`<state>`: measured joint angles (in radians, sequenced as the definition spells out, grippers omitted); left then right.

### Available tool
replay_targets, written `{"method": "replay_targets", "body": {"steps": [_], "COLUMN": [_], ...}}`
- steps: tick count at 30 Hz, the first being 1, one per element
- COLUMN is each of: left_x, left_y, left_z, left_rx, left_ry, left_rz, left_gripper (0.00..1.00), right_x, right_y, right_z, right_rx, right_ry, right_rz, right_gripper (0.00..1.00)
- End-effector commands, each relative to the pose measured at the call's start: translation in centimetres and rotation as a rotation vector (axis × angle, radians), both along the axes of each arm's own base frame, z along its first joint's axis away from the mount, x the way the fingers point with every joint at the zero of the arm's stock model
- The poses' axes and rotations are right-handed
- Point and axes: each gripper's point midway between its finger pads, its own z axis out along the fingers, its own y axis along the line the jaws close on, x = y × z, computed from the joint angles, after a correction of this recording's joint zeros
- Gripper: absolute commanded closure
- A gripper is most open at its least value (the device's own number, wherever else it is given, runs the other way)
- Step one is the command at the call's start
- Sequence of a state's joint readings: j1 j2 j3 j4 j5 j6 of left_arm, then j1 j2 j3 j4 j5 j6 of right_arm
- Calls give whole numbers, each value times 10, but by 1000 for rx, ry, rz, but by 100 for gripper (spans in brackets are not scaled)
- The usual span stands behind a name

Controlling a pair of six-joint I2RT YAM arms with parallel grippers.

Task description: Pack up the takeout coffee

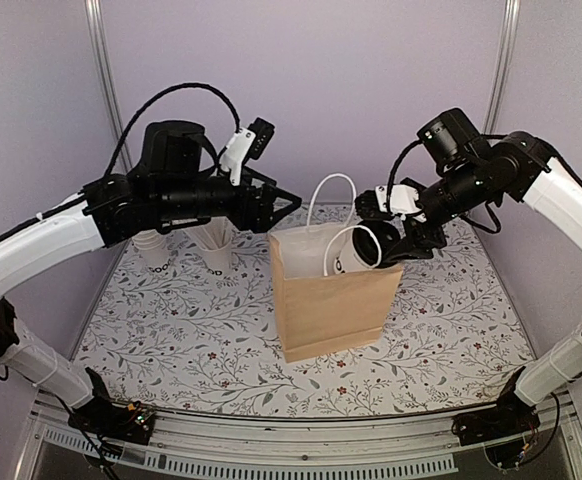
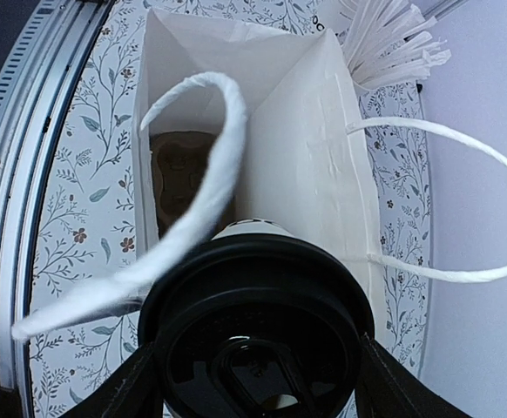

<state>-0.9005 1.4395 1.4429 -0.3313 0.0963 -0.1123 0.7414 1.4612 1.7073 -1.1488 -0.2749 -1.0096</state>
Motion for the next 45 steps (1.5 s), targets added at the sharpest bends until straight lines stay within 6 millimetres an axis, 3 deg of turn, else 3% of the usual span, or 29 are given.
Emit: {"method": "replay_targets", "body": {"steps": [1, 3, 11, 19, 25, 30, 36, 45], "left_x": [11, 16, 16, 24, 20, 25, 33, 41], "left_y": [27, 33, 23, 15, 12, 7, -15, -46], "left_z": [17, 8, -28, -66, -75, -105, -139, -197], "left_rx": [-83, -83, -61, -33, -48, -41, -55, -5], "left_ry": [-92, -74, 2, 89, 110, 166, 236, 358], "left_rz": [114, 128, 94, 97, 79, 73, 34, -32], "left_gripper": [22, 22, 22, 23, 23, 23, 23, 25], "right_x": [-18, -27, -53, -54, -69, -75, -76, -90], "right_y": [-6, -10, -13, 2, -6, -14, -15, -1], "right_z": [-7, -8, -8, -29, -46, -55, -56, -51], "right_rx": [-49, -65, -96, -123, -190, -238, -232, -138], "right_ry": [35, 44, 87, 92, 55, -40, -94, -103], "right_rz": [20, 45, 122, 113, 131, 140, 147, 200], "right_gripper": [73, 72, 70, 71, 71, 70, 70, 69]}}
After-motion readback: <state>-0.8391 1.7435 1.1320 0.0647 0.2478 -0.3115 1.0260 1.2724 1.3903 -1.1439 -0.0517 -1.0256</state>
